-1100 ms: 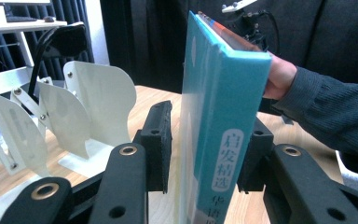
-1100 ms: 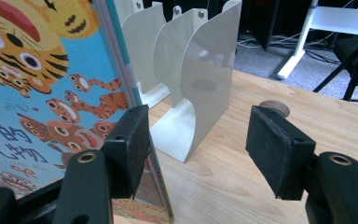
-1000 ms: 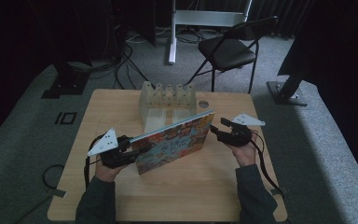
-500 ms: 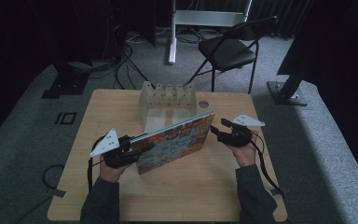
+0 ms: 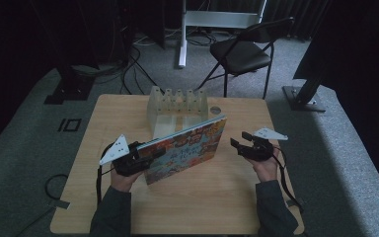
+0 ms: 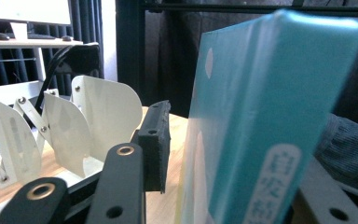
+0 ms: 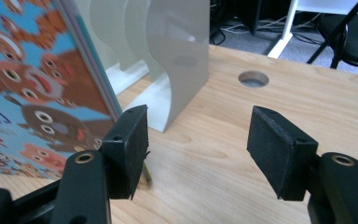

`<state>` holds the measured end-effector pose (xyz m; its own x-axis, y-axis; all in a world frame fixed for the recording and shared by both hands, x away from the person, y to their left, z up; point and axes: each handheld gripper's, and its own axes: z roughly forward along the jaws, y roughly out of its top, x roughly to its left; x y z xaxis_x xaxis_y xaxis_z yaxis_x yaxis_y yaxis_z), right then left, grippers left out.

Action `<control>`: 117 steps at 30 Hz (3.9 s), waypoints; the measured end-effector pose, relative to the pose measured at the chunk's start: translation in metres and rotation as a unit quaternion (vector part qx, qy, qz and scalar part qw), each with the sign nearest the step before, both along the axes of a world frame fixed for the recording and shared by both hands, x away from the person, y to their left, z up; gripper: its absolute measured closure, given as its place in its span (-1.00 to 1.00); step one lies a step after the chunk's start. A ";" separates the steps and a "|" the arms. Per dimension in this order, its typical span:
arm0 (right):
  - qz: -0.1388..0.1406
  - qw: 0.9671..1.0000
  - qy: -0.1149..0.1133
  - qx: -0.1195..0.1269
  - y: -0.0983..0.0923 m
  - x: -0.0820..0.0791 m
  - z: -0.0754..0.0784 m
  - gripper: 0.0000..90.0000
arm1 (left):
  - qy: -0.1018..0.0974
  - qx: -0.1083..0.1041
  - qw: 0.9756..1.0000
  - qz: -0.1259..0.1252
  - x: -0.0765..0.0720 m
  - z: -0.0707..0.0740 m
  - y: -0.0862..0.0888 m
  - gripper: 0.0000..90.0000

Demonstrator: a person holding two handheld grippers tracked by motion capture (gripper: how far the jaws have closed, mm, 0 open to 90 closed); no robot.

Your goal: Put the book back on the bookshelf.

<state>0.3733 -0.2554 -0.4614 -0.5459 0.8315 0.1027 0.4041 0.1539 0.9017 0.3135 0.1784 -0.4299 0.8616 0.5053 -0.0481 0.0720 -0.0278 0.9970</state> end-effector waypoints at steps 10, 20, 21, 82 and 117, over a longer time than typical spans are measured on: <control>-0.010 1.000 0.017 -0.006 -0.010 -0.003 -0.016 -0.16 | 0.005 -0.006 1.000 0.007 0.002 -0.005 -0.002 0.24; -0.017 0.999 0.032 -0.019 -0.018 -0.006 -0.031 -0.16 | -0.005 -0.001 1.000 0.005 0.003 -0.014 -0.012 0.31; -0.017 0.999 0.033 -0.020 -0.019 -0.007 -0.032 -0.16 | -0.006 0.000 1.000 0.006 0.003 -0.014 -0.011 0.34; -0.037 0.992 0.089 -0.083 -0.033 -0.003 -0.075 -0.20 | 0.030 0.024 0.999 0.016 -0.006 -0.075 -0.024 0.66; -0.047 0.988 0.107 -0.106 -0.034 0.002 -0.087 -0.32 | 0.003 0.036 0.999 0.037 -0.017 -0.083 -0.038 0.75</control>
